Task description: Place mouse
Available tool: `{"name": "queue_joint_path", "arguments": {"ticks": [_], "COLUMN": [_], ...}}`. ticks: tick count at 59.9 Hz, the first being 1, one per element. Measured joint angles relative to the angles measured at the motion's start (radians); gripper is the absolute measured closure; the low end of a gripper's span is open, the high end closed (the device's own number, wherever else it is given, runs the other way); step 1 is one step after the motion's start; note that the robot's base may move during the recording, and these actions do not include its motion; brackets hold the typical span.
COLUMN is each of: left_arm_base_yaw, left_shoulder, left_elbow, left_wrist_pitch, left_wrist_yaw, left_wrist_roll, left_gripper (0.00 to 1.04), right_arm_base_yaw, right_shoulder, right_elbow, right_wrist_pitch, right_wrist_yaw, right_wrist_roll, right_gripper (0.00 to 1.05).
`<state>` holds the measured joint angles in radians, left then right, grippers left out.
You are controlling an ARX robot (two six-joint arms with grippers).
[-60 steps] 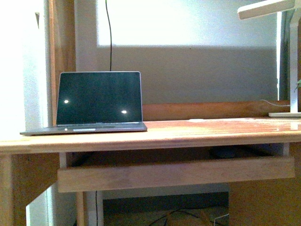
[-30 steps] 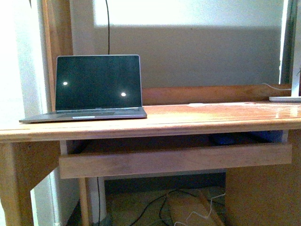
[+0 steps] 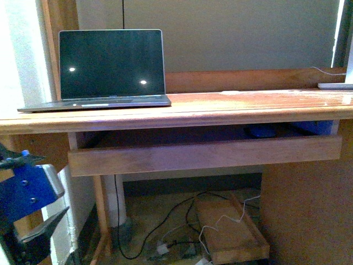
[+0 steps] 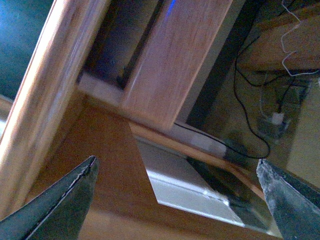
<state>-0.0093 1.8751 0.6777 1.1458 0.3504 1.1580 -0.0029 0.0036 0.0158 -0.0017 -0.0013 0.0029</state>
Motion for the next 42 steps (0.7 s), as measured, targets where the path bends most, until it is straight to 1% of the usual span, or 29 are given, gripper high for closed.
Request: {"name": "queue_joint_path", "arguments": {"ticks": [6,15,30,42], "left_arm_base_yaw": [-0.022,-0.032,-0.023,-0.026], "left_shoulder": [0.061,0.152,0.282,0.332], "left_elbow": [0.082,0.218,0.406,0.484], "left_wrist_pitch": [0.007,-0.016,-0.096,-0.138], "left_wrist_yaw": [0.030,0.069,0.099,0.146], "left_wrist_roll": [0.079,0.184,0.254,0.269], "left_gripper": [0.08,0.08,0.08,0.08], "right_arm_base_yaw": [0.000,0.000,0.000,0.000], "right_shoulder": [0.000,0.000,0.000,0.000], "right_elbow": [0.000,0.000,0.000,0.000], "right_wrist_pitch": [0.000,0.000,0.000,0.000], "right_wrist_yaw": [0.000,0.000,0.000,0.000], "right_wrist_roll": [0.000,0.000,0.000,0.000], "right_gripper": [0.07,0.07,0.07,0.07]}}
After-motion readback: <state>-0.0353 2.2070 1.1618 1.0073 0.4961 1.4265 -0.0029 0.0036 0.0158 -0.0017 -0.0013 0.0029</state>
